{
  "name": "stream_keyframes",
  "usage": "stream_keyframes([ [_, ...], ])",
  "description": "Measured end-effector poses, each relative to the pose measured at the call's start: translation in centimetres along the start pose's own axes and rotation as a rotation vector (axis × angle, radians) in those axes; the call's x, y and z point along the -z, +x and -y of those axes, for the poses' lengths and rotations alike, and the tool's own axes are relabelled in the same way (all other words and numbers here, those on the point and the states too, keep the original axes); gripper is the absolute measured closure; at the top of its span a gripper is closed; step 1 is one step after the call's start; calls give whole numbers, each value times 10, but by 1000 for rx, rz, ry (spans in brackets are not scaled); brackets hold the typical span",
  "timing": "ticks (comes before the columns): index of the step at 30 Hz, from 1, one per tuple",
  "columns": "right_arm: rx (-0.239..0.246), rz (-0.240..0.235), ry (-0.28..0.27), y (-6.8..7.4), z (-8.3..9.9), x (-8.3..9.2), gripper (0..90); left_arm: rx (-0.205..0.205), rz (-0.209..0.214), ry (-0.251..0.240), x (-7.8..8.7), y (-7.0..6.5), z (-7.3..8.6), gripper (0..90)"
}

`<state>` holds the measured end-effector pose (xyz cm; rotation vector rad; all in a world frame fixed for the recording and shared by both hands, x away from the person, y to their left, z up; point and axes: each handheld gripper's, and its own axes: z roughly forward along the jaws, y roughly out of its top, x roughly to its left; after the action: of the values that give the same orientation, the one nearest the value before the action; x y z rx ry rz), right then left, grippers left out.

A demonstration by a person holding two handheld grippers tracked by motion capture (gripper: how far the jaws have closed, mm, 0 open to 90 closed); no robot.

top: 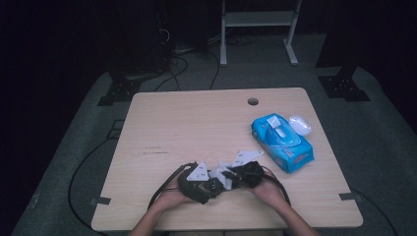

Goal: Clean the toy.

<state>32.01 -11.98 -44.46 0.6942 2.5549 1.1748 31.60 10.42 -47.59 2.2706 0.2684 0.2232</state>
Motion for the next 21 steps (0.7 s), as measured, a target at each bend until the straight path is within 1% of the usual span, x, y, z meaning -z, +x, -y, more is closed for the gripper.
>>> stream_keyframes([
  [1, -22, 22, 10, -8, 6, 4, 825, 4, 4, -3, 0, 0, 0, 246],
  [3, -78, 39, 18, -22, 18, 13, 825, 0, 4, -4, 1, 1, 0, 246],
  [4, -88, 53, 24, -27, 24, 19, 825, -1, 3, -4, 1, 1, 0, 246],
  [6, -104, 56, 29, -30, 34, 25, 825, -2, 3, -4, 1, 1, 0, 245],
  [8, -125, 44, 26, -29, 40, 31, 825, -1, 5, -1, 1, 2, 0, 246],
  [11, -92, 8, 24, -18, 42, 34, 825, 2, 1, -3, 1, 1, 0, 245],
  [12, -69, 9, 29, -15, 42, 35, 825, -2, -1, -2, 1, 1, 0, 245],
  [13, -60, 13, 34, -14, 43, 36, 825, -1, 0, -2, 1, 1, 0, 245],
  [17, -114, 27, 44, -25, 51, 41, 825, 9, 5, -11, 1, 2, 0, 245],
  [18, -118, 22, 47, -25, 51, 41, 825, 9, 7, -7, 1, 2, 0, 245],
  [19, -112, 20, 48, -23, 48, 40, 825, 10, 8, -5, 0, 2, 1, 245],
  [21, -93, -17, 32, -17, 40, 36, 825, 9, 8, -6, 0, 2, 1, 246],
])
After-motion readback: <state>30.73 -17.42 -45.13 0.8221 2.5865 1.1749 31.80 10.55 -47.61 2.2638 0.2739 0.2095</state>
